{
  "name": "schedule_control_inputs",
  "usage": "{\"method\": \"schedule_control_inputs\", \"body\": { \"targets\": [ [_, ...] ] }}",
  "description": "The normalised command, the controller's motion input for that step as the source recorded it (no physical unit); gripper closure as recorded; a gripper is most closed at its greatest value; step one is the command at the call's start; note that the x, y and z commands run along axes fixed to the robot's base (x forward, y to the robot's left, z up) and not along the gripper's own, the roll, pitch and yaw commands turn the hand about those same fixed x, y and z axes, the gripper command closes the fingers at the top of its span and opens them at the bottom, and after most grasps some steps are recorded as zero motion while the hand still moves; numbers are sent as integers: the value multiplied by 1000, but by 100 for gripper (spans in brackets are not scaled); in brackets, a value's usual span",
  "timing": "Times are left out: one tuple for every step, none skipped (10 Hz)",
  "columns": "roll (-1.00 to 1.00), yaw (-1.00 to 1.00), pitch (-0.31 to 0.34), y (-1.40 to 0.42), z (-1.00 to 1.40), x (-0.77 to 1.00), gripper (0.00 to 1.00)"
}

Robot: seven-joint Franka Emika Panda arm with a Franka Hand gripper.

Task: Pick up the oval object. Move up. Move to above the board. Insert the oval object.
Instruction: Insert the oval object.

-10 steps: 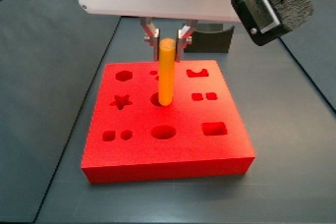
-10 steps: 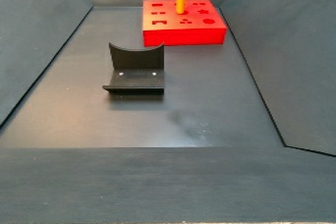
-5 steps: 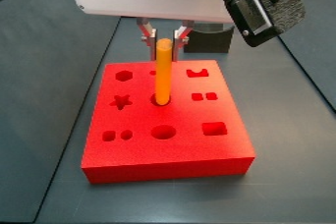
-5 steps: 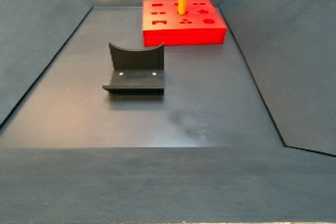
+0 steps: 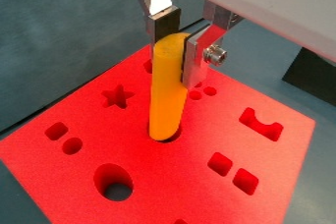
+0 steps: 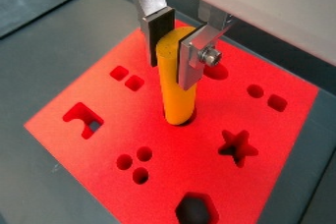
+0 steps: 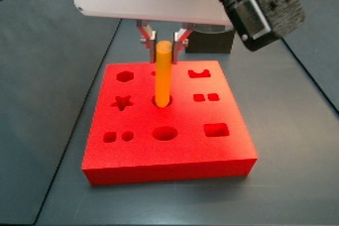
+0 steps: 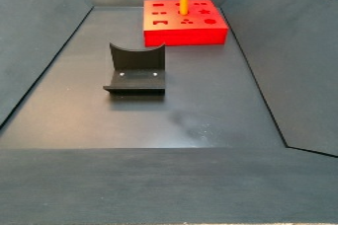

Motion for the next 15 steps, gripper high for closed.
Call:
{"method": "schedule_control_inputs", "body": {
  "targets": [
    [269, 14, 0, 0, -377, 0, 100],
    [349, 37, 0, 0, -443, 0, 100],
    [457, 57, -10, 0, -449, 0, 100],
    [466, 40, -11, -46, -429, 0, 100],
    [347, 0, 0, -123, -654, 51, 100],
    [0, -89, -63, 0, -949, 31, 100],
    [-14, -106, -76, 6, -1000, 0, 100],
    [0, -103, -51, 0, -1000, 0, 100],
    [0, -63, -3, 54, -1000, 91, 100],
    [0, 0, 0, 134, -1000, 409, 100],
    [0, 0, 0, 134, -1000, 403, 100],
    [0, 0, 0, 97, -1000, 423, 100],
    [-200, 0, -171, 0, -306, 0, 100],
    [0, 0, -11, 0, 0, 0, 100],
    [0, 0, -19, 0, 0, 0, 100]
  ]
}}
